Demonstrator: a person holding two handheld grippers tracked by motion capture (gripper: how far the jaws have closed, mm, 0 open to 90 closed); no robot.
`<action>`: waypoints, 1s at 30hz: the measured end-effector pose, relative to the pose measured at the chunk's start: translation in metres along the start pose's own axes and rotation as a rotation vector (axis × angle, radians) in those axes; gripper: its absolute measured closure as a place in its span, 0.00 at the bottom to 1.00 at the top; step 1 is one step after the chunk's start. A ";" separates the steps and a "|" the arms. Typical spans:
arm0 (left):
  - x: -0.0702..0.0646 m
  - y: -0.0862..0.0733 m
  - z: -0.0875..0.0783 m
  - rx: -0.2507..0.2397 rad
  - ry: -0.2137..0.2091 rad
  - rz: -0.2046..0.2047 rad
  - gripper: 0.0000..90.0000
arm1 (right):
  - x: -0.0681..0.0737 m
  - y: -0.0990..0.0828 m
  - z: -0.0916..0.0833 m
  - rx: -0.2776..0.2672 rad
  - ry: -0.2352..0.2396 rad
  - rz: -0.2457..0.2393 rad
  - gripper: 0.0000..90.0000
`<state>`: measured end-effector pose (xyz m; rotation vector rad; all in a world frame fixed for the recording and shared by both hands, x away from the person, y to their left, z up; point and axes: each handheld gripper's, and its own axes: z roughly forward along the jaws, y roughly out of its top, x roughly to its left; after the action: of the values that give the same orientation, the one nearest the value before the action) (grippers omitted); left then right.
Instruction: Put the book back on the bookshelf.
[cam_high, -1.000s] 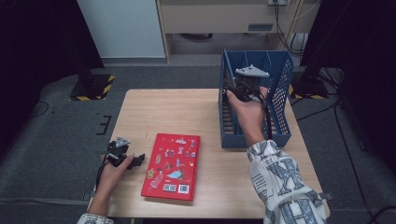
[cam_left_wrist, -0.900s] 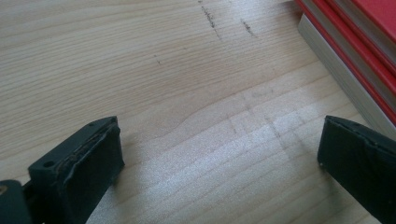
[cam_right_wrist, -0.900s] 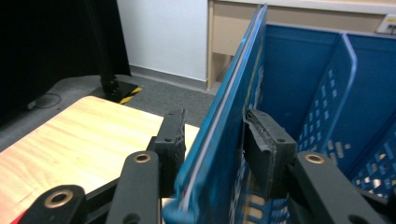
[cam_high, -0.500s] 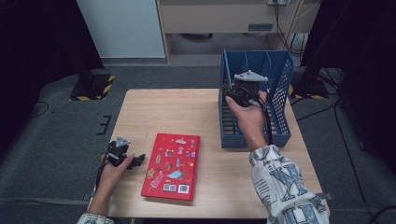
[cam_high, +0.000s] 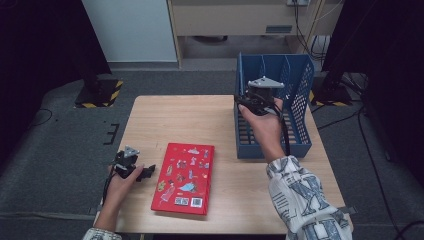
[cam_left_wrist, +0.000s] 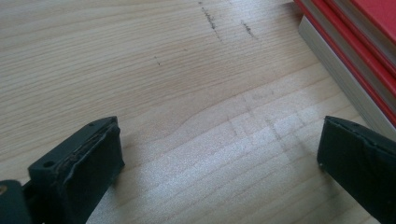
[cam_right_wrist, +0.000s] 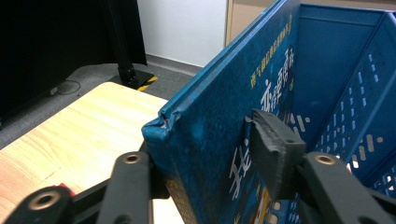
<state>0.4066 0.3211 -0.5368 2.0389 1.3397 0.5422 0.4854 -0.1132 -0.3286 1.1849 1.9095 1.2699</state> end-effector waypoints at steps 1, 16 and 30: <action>0.000 0.000 0.000 0.000 -0.001 0.001 0.00 | 0.001 -0.001 -0.003 -0.015 0.004 -0.009 0.51; 0.001 0.000 0.000 0.004 -0.007 0.011 0.00 | 0.003 -0.029 -0.036 -0.037 0.096 -0.085 0.12; 0.001 0.000 0.000 0.004 -0.006 0.011 0.00 | -0.002 -0.085 -0.056 0.012 0.192 -0.077 0.12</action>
<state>0.4069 0.3222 -0.5366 2.0508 1.3272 0.5381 0.4101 -0.1526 -0.3842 1.0160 2.0807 1.3746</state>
